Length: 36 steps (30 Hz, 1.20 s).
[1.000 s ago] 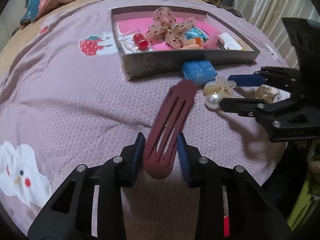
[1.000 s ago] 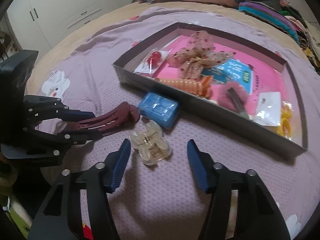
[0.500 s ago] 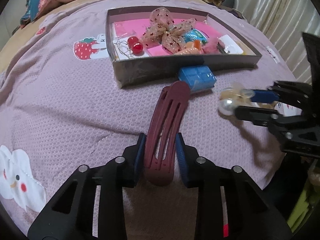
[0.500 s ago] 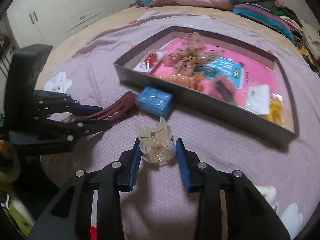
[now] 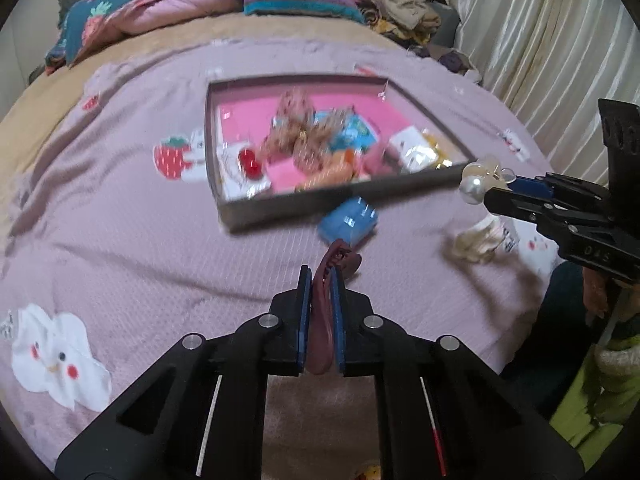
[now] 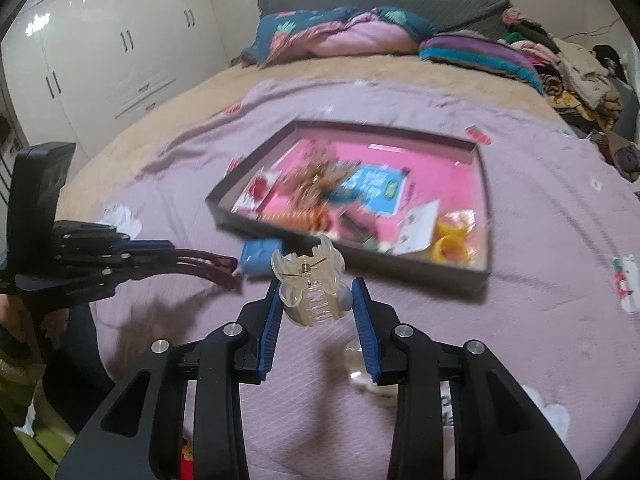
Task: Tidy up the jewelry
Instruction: 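Carry the maroon clip with the left tool while the right tool carries the claw clip to the tray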
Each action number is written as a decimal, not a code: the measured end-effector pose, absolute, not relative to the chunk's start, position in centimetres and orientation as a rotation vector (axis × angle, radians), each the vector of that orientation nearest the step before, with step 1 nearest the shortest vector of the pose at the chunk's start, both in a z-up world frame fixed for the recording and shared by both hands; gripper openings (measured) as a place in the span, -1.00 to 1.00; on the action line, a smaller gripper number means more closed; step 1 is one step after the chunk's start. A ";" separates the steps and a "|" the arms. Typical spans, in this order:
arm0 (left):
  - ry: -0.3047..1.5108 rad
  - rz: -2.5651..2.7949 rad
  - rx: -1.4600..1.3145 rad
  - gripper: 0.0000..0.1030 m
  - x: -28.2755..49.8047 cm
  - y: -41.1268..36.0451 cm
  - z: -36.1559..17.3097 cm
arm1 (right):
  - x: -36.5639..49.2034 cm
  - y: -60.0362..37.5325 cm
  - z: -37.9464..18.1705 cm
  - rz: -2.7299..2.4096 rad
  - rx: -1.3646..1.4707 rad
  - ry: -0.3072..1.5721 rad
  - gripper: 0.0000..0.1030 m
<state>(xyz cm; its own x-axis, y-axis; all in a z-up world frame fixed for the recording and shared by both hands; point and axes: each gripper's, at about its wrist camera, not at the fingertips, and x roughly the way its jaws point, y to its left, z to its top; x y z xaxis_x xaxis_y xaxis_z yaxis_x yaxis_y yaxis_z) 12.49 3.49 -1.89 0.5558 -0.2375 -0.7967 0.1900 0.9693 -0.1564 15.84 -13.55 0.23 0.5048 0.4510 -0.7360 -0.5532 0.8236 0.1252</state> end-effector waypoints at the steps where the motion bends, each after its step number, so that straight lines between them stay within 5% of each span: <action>1: 0.943 -0.249 -0.052 -0.93 12.7 3.3 -1.4 | 16.1 -13.9 0.6 0.600 -0.123 0.838 -0.36; 16: 0.846 -0.261 -0.071 -0.93 18.2 1.4 3.0 | 19.8 -16.4 3.2 0.518 -0.086 0.765 -0.36; 36: 0.897 -0.197 -0.124 -0.93 25.0 2.0 -0.7 | 26.2 -14.9 -1.7 0.420 -0.138 0.848 -0.35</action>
<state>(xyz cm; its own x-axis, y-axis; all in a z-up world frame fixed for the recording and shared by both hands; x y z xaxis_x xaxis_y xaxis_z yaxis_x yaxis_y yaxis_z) 25.00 1.99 -0.75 0.6074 -0.2218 -0.7628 0.1185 0.9748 -0.1891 26.20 -14.93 -1.69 0.5849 0.3050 -0.7515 -0.4133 0.9093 0.0474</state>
